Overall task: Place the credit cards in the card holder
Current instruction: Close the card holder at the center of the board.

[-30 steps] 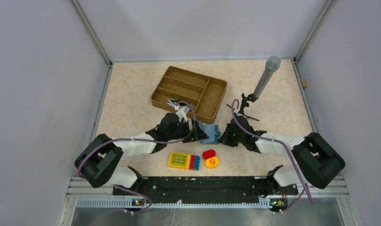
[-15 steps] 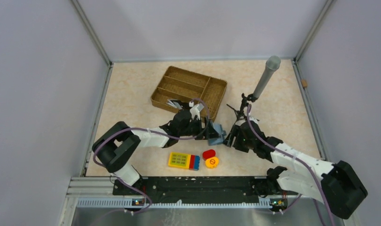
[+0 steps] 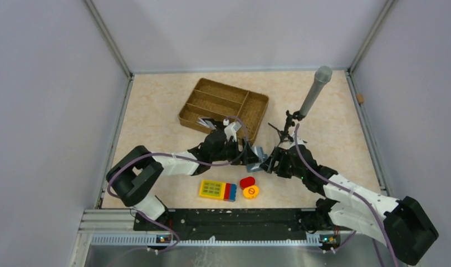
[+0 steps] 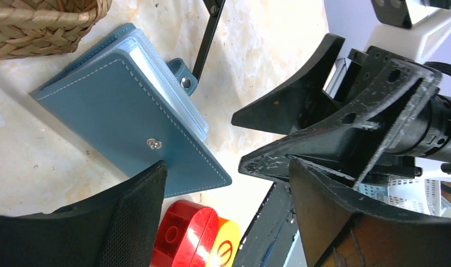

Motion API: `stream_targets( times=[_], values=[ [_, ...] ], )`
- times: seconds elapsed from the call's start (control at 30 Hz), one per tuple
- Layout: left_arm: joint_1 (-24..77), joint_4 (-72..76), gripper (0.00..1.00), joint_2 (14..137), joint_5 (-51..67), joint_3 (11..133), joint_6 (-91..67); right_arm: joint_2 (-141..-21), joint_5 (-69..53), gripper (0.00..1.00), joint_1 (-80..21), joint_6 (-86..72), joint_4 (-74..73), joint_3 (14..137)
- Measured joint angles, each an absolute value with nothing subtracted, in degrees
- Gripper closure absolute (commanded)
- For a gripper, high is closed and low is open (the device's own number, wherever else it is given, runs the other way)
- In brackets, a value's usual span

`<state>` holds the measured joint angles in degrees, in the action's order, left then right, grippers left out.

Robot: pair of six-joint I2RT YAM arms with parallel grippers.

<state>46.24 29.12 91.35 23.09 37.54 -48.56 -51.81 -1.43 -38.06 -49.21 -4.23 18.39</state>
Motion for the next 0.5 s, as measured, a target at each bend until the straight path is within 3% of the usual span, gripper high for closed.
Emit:
stream_targets(
  times=[0.5],
  values=[
    [46.2, 28.3, 0.19, 90.6, 22.9, 37.3, -47.6, -60.1, -4.7, 0.29, -38.0, -46.2, 4.7, 20.0]
  ],
)
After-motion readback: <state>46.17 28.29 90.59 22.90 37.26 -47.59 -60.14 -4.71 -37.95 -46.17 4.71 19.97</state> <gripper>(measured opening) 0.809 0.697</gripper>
